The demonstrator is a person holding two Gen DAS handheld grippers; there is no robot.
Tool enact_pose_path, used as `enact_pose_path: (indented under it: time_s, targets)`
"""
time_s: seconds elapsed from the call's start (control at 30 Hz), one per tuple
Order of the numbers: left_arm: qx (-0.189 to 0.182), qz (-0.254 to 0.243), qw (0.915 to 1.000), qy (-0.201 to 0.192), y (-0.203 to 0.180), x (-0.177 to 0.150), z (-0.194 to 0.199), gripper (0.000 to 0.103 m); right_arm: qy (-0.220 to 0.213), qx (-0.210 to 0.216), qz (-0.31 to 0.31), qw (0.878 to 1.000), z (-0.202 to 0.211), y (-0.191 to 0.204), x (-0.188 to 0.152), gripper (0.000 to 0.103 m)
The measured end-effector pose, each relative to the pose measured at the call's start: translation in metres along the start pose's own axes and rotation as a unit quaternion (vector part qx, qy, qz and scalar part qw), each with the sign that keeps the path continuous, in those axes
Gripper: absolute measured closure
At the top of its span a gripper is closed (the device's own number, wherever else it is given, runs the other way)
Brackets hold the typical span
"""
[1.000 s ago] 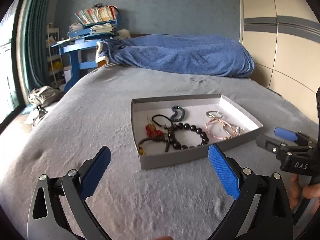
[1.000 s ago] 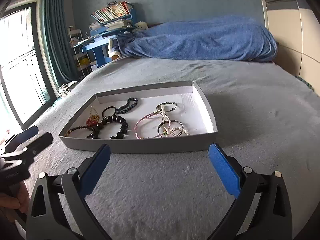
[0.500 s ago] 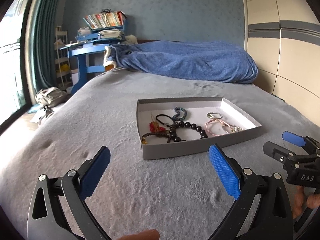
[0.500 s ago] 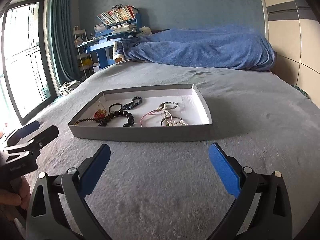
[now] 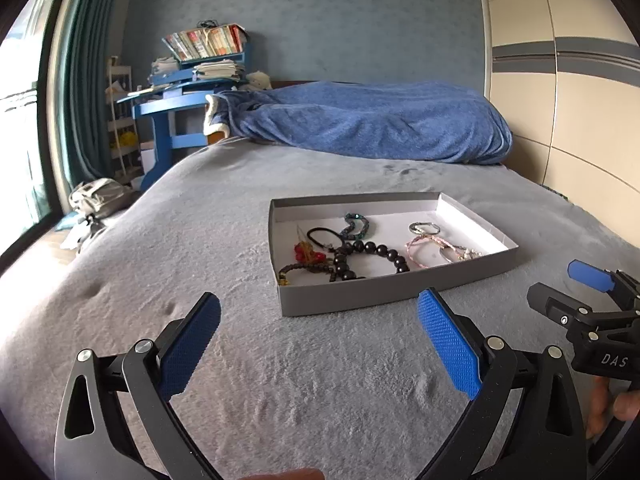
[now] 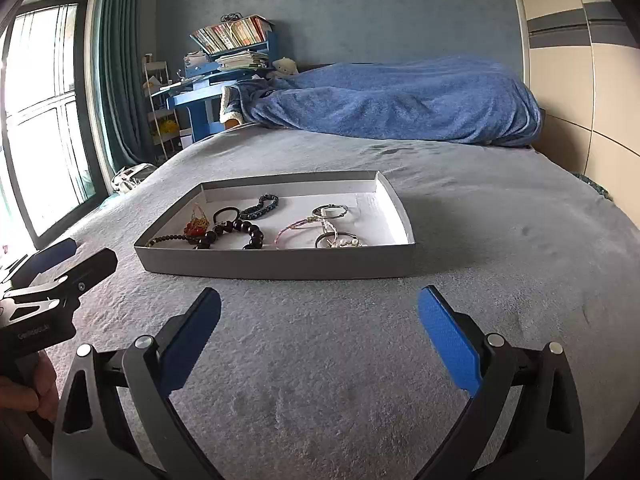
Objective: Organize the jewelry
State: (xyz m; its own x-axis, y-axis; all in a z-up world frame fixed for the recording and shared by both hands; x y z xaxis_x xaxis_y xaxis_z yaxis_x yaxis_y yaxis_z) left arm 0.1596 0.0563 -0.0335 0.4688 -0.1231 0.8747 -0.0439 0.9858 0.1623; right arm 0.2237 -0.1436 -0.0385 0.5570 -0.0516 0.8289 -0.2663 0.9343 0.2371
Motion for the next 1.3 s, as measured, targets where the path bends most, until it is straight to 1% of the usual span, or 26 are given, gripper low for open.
enact_pose_path:
  time_s: [1.3]
  targets:
    - [-0.002,-0.004,1.0,0.0,-0.0051,0.0012,0.0005,0.005,0.001,0.004,0.008,1.0,0.001,0.0045,-0.0027,0.006]
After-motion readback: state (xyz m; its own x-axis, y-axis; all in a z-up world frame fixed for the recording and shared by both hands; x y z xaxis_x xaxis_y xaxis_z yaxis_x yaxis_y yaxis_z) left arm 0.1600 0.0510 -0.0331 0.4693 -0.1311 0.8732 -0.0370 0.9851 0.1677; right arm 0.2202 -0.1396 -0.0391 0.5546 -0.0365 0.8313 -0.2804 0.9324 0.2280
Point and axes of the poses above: each gripper's, at about its wrist camera, not at the fingertips, and z roughly against the way its jaws point, y to its left, x to its top, the point moved 6 cm from there along -z, roughly the way its jaws point, and after that the axes turned 12 degrees about -z, right-handed, at the moved point
